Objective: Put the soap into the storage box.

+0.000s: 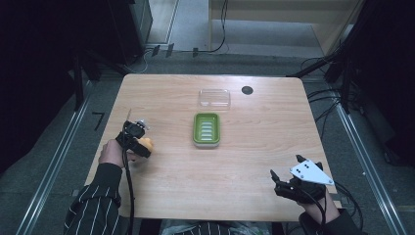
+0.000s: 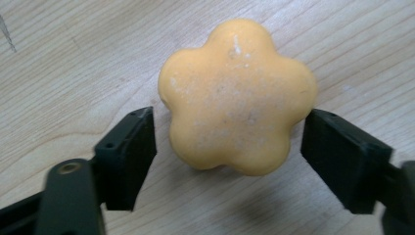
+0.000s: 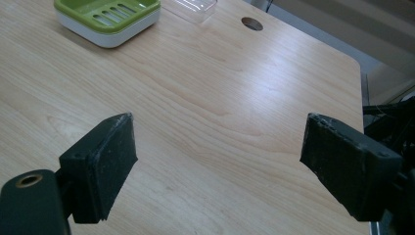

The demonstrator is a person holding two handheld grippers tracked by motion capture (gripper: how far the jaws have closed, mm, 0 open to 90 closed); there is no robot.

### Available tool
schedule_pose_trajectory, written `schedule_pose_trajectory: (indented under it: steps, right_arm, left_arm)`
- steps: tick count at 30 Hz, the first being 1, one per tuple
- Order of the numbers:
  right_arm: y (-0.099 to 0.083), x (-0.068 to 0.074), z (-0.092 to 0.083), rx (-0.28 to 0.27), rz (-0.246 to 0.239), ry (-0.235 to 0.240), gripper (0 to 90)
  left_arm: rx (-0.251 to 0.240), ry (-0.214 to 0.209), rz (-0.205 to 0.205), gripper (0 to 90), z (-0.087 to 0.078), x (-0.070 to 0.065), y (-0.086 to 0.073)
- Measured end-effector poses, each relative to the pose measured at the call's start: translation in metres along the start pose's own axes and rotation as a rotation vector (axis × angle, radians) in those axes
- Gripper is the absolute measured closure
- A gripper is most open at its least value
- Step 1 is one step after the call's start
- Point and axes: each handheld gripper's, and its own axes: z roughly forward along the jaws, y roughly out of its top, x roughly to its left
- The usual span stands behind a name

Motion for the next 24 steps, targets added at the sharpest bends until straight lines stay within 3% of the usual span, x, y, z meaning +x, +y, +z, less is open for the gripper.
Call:
schedule_pose_trajectory:
  steps: [8, 24]
  right_arm:
    - [0.0001, -0.0001, -0.0001, 0.000, 0.001, 0.000, 13.7]
    - [-0.0004, -0.0006, -0.0006, -0.003, 0.006, -0.004, 13.7]
  left_arm:
    - [0.009, -0.011, 0.016, 38.9, 0.0043, 0.0006, -0.0023]
    - [0.003, -0.010, 0.023, 39.8, 0.0039, 0.0007, -0.0037]
